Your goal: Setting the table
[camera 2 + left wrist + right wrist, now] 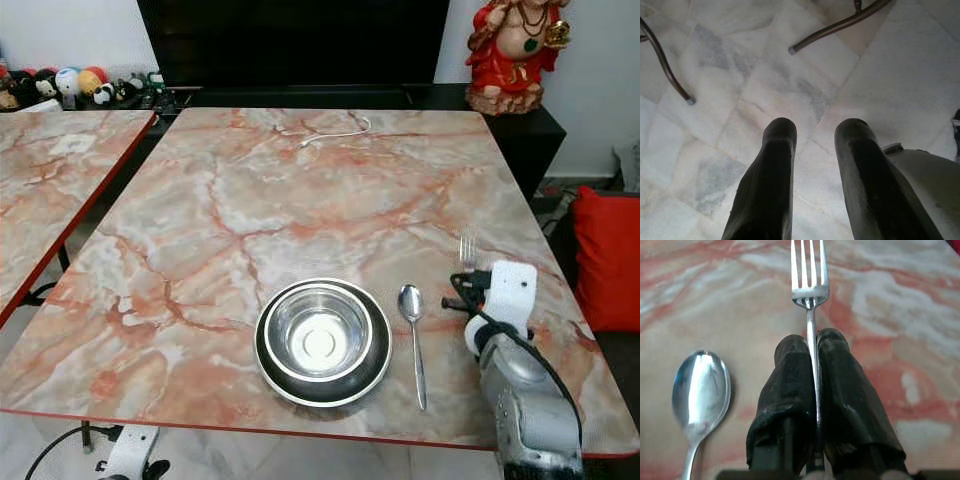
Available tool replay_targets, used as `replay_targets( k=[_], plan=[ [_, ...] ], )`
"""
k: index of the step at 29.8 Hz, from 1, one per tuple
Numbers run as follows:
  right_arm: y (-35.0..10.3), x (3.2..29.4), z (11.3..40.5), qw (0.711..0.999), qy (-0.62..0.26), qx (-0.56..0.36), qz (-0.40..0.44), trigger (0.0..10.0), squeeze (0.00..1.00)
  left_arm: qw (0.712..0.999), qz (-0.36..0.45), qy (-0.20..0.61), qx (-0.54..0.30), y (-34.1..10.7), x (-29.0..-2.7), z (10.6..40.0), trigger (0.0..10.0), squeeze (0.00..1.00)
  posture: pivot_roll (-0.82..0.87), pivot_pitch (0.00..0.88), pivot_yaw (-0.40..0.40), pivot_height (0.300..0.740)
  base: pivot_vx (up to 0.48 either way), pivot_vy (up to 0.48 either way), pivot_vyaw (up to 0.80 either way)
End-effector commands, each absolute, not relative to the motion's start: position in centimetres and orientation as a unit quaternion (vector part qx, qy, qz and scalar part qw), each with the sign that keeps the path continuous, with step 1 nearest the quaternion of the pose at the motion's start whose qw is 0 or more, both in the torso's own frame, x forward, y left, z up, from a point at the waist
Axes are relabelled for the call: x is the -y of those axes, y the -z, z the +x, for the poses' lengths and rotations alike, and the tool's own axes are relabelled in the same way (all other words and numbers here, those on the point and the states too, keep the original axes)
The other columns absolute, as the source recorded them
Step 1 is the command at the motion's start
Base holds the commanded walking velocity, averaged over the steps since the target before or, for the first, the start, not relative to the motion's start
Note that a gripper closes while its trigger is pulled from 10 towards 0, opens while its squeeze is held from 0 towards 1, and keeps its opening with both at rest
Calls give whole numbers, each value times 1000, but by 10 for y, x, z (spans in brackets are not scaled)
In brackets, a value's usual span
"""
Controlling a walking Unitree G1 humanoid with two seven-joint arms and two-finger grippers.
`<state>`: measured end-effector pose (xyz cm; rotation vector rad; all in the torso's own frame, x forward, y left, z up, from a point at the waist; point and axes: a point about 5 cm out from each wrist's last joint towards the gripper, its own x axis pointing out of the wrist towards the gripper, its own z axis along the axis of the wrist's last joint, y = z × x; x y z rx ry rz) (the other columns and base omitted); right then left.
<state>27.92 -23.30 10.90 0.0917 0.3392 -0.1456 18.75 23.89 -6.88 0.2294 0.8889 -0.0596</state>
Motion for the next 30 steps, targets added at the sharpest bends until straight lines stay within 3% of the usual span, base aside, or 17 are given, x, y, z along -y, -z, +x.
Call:
replay_targets(
  k=[1,9,19,30],
  plan=[
    [-114,229,276,982,72,-166,55,10000,0,892,110,28,-438,71,-237,185,10000,0,5,38,19,740,0,0,0],
    [-108,209,269,979,59,-181,75,10000,0,894,108,30,-434,69,-235,191,10000,0,-1,33,17,740,0,0,0],
    [-90,222,262,974,92,-193,77,10000,0,893,113,26,-434,68,-241,189,10000,0,1,15,18,740,0,0,0],
    [-79,216,265,974,70,-186,111,10000,0,893,117,24,-435,66,-247,189,10000,0,5,4,21,740,0,0,0]
  ],
)
